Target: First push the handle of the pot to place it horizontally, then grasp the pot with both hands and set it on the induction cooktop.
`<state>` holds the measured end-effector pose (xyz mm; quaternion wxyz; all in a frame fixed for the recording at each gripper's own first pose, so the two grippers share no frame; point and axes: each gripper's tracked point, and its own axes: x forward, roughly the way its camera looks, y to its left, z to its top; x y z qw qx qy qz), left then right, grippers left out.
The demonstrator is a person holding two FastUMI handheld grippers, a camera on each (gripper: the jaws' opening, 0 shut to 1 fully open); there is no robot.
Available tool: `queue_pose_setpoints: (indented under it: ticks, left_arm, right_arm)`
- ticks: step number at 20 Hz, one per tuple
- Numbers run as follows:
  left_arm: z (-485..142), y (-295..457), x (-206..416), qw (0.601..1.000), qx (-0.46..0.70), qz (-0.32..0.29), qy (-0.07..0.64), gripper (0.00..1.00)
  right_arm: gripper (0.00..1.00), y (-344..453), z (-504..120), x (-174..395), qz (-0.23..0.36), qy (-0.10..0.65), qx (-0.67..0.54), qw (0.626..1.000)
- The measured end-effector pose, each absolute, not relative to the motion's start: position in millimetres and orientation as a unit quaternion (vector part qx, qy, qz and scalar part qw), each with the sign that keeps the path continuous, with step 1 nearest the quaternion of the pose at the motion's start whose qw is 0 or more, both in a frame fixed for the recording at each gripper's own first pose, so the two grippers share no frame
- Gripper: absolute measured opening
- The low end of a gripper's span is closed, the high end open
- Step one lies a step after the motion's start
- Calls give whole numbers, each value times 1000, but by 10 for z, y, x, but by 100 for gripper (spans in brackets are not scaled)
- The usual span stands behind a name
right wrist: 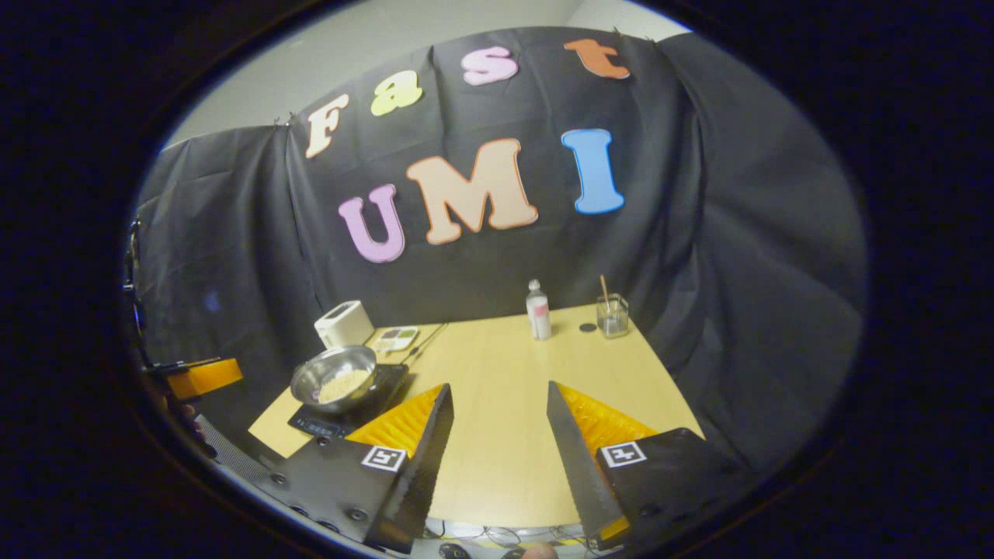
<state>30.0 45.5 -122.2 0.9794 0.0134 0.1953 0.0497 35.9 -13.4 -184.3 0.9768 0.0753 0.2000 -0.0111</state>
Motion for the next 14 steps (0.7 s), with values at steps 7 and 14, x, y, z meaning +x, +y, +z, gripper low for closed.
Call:
queue_pose_setpoints:
  ticks: [7,14]
  left_arm:
    - [-88,300,588,998,37,39,31,87]
    - [210,224,579,998,61,15,-16,94]
  right_arm:
    - [96,57,-659,459,-16,55,3,998]
    - [97,491,-238,413,18,-17,-9,1000]
